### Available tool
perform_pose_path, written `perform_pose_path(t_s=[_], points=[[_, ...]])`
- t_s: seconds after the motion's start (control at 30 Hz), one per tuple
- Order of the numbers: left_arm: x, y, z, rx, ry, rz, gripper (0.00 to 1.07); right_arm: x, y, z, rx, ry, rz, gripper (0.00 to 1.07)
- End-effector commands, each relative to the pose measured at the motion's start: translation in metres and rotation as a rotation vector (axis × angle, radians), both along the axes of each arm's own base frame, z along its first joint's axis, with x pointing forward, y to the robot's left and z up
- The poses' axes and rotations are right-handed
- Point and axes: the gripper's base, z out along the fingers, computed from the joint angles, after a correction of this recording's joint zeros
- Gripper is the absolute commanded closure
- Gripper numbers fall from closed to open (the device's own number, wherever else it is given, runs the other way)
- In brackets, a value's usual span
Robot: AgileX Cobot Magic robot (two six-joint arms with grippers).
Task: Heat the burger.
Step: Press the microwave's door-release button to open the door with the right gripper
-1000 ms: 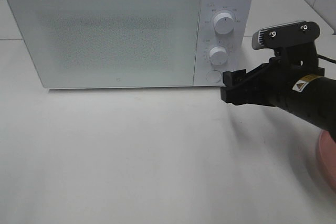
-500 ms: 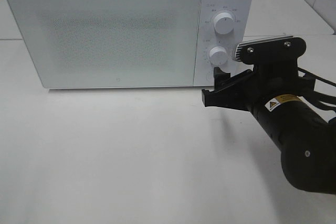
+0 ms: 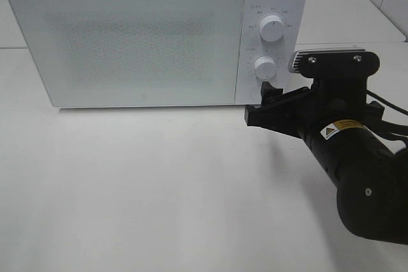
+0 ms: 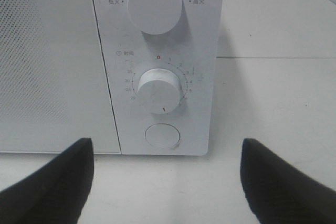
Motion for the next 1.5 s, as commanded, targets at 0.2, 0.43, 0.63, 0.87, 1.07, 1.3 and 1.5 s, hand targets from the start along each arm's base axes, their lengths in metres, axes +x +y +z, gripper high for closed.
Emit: perform_pose_path(t_s=[0.2, 0.43, 0.63, 0.87, 1.07, 1.3, 1.5], points=[[-0.003, 0.0, 0.0, -0.002, -0.027, 0.0, 0.06, 0.0, 0.001, 0.002, 0.362, 0.006, -0.086, 0.43], [-0.003, 0.0, 0.0, -0.002, -0.027, 0.0, 0.06, 0.0, 0.001, 0.001, 0.703, 0.025, -0.171, 0.55], [-0.003, 0.0, 0.0, -0.002, -0.027, 0.0, 0.06, 0.0, 0.002, 0.0, 1.034, 0.063, -0.261, 0.79], [-0.003, 0.0, 0.0, -0.002, -0.027, 0.0, 0.06, -0.001, 0.002, -0.003, 1.223, 0.101, -0.326, 0.96], [-0.003, 0.0, 0.0, -0.002, -0.027, 0.0, 0.06, -0.003, 0.004, -0.008, 1.337, 0.159, -0.384, 1.07], [-0.003, 0.0, 0.0, -0.002, -0.027, 0.0, 0.06, -0.003, 0.001, -0.015, 1.356, 0.19, -0.459, 1.07], [-0.003, 0.0, 0.0, -0.002, -0.027, 0.0, 0.06, 0.006, 0.011, -0.031, 1.381, 0.206, -0.508, 1.07]])
